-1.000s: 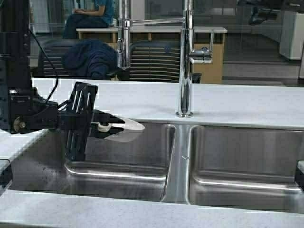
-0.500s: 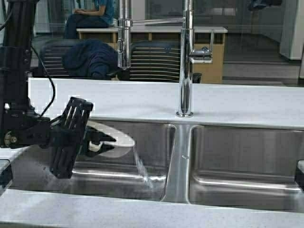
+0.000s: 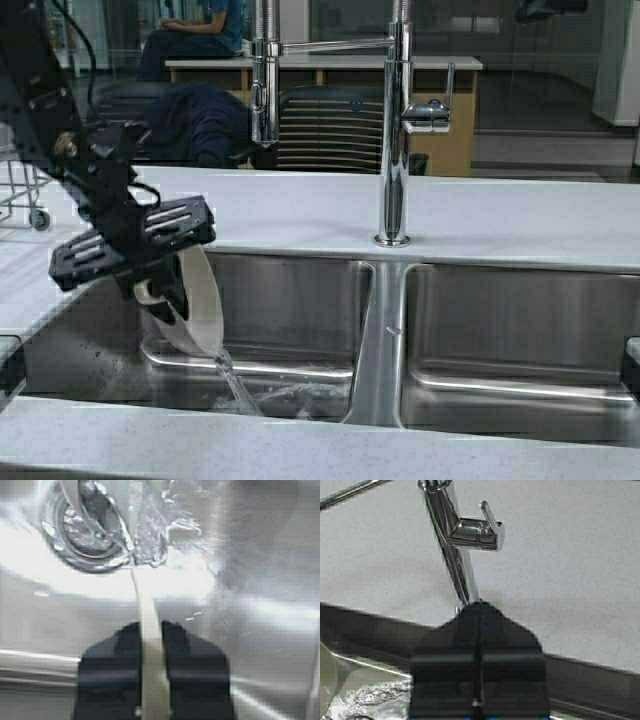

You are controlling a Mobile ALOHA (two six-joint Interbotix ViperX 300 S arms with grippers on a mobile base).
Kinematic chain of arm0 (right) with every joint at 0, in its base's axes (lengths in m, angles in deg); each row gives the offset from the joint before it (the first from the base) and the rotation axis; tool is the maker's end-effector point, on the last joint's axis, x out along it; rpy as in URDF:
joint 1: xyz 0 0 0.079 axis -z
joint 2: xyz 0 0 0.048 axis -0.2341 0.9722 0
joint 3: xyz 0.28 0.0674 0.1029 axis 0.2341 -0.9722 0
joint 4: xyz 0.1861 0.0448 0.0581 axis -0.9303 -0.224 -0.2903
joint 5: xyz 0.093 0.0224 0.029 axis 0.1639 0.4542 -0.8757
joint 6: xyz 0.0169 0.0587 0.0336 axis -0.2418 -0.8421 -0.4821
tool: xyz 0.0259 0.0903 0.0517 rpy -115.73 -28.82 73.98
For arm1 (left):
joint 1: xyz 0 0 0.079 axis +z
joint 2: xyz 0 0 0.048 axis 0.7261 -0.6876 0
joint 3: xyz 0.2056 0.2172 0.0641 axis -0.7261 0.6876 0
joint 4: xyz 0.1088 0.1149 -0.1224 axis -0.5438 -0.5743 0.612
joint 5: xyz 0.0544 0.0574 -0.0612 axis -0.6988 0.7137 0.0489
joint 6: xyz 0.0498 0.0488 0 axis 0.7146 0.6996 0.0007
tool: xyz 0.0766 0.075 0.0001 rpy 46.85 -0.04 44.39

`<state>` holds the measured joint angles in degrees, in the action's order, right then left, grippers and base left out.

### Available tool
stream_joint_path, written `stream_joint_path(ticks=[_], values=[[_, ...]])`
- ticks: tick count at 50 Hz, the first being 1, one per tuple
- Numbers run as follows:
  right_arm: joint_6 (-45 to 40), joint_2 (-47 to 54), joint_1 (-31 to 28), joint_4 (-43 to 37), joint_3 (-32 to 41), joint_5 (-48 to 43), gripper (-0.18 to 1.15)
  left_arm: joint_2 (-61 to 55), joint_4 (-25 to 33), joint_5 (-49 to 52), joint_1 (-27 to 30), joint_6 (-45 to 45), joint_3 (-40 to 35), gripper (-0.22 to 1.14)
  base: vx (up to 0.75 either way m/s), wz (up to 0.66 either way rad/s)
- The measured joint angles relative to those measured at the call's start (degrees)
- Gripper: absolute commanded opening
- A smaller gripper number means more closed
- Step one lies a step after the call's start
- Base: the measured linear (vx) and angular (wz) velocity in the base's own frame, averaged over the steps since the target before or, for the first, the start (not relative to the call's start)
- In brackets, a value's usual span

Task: Wash the pan

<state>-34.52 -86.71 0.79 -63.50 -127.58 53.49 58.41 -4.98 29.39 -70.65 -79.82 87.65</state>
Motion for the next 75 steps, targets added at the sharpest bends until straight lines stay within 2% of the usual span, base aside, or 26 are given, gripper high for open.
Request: stream_joint_path(ticks=[4, 8, 26, 32, 41, 49, 59, 67, 75], values=[[-0.09, 0.09, -0.35, -0.09, 0.00, -0.35, 0.07, 4.48, 0.09, 10.99, 0.00, 6.59, -3.52, 0.03, 0.00, 0.00], [-0.09, 0.09, -0.88, -0.09, -0.09, -0.44, 0.07, 7.56, -1.67, 17.84, -0.26, 9.58, -5.98, 0.03, 0.00, 0.00], [-0.35, 0.09, -0.97, -0.18, -0.09, -0.88, 0.07, 20.83, -20.04, 38.85, 0.00, 8.26, -9.93, 0.03, 0.00, 0.00], [-0.44, 0.00, -0.97, -0.26, -0.09, -0.88, 0.07, 24.87, -23.47, 40.52, 0.00, 8.35, -9.93, 0.03, 0.00, 0.00], [-0.53, 0.09, -0.97, -0.18, -0.09, -0.97, 0.07, 29.36, -23.91, 40.69, -0.26, 8.26, -9.93, 0.03, 0.00, 0.00], [-0.44, 0.09, -0.97, -0.26, -0.09, -1.05, 0.07, 28.65, -23.64, 38.50, -0.09, 8.26, -8.70, 0.03, 0.00, 0.00], [-0.44, 0.35, -1.05, -0.26, -0.18, -1.23, 0.07, 21.80, -22.85, 36.56, -1.76, 8.35, -7.12, 0.03, 0.00, 0.00], [-0.53, 0.44, -1.05, -0.26, -0.18, -1.32, 0.07, 22.76, -23.12, 36.65, -4.22, 9.14, -8.17, 0.03, 0.00, 0.00], [-0.53, 0.44, -0.97, -0.26, -0.18, -1.23, 0.07, 26.19, -25.40, 39.55, -4.13, 12.13, -10.28, 0.03, 0.00, 0.00]])
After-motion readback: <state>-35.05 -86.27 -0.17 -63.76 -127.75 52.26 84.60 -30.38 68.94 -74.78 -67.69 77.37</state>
